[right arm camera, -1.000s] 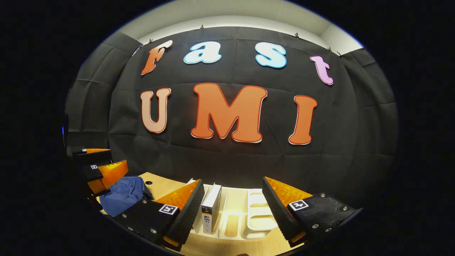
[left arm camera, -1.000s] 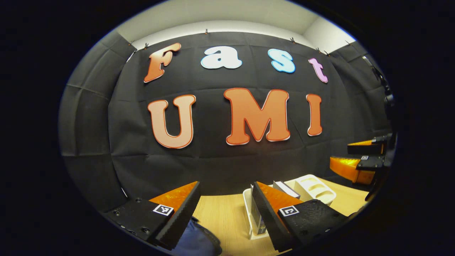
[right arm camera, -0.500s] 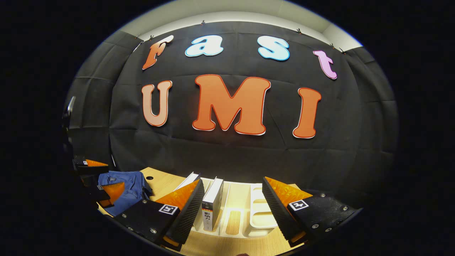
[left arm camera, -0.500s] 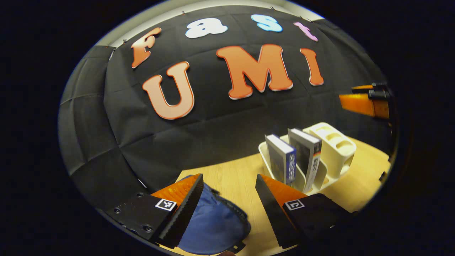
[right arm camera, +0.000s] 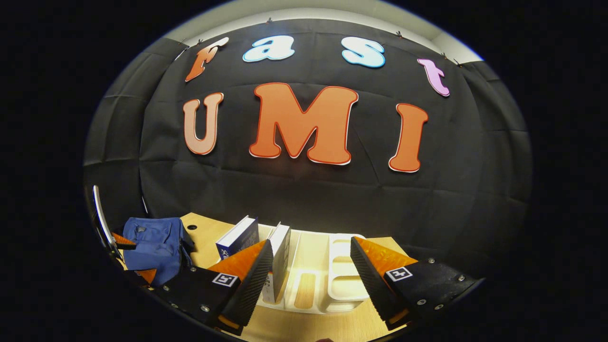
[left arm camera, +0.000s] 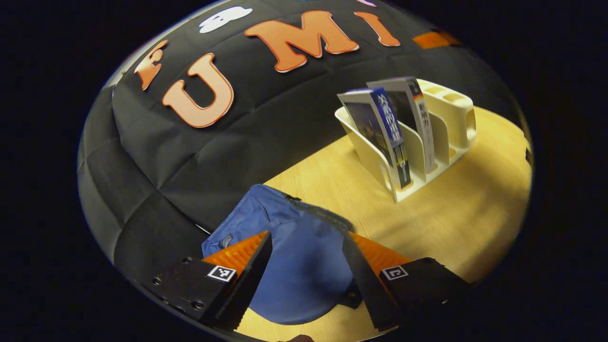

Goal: Open the schoolbag, grab two books from the bookshelf and put them into the schoolbag.

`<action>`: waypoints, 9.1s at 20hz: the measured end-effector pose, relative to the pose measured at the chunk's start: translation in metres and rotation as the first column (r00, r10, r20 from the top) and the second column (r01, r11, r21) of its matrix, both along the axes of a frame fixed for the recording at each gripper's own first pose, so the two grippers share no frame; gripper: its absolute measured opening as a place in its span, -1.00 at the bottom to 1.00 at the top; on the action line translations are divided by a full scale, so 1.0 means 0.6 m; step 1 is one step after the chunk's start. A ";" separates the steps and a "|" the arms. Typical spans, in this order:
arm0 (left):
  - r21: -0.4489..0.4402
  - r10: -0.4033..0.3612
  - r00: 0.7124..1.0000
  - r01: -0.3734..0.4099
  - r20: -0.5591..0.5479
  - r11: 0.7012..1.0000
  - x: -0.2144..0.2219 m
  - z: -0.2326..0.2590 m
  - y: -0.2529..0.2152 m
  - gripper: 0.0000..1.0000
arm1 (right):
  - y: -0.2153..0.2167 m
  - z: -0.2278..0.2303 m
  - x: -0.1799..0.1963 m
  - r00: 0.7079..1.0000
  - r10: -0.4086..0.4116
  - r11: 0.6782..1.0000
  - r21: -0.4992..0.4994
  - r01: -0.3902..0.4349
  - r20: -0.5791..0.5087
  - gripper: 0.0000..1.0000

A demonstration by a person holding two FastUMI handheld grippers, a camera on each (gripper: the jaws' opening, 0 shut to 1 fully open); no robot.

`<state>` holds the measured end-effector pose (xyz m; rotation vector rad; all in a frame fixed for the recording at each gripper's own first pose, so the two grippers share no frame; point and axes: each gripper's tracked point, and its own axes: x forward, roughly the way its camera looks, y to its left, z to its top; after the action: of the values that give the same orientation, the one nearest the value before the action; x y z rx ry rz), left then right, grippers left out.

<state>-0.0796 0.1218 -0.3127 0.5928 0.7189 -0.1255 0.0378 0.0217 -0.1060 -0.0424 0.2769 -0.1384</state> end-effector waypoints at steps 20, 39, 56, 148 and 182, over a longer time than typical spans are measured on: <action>0.208 0.002 0.988 0.030 -0.151 0.978 -0.082 -0.127 0.053 0.90 | -0.016 -0.026 0.006 0.999 -0.042 0.999 -0.019 0.042 -0.033 0.94; 0.355 0.006 0.996 0.027 -0.090 0.935 -0.012 -0.113 0.095 0.32 | -0.005 0.003 0.010 0.999 -0.033 0.999 -0.024 0.033 0.003 0.94; -0.009 0.055 0.983 -0.058 -0.177 0.998 0.090 0.043 0.136 -0.85 | 0.162 -0.020 0.125 0.973 0.150 0.984 0.119 -0.131 -0.176 0.94; -0.412 0.013 0.962 -0.128 -0.272 0.902 0.210 0.155 0.179 -0.89 | 0.726 -0.281 0.097 0.770 0.433 0.357 0.874 0.330 -0.468 -0.41; -0.369 0.112 0.948 -0.223 -0.299 0.902 0.185 0.129 0.154 -0.89 | 0.163 -0.043 0.173 0.968 0.049 0.933 0.358 0.044 -0.248 0.92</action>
<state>0.0316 0.2141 -0.2356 0.1175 0.9781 -0.1883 0.1415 0.1194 -0.1315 0.3086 0.5552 -0.0770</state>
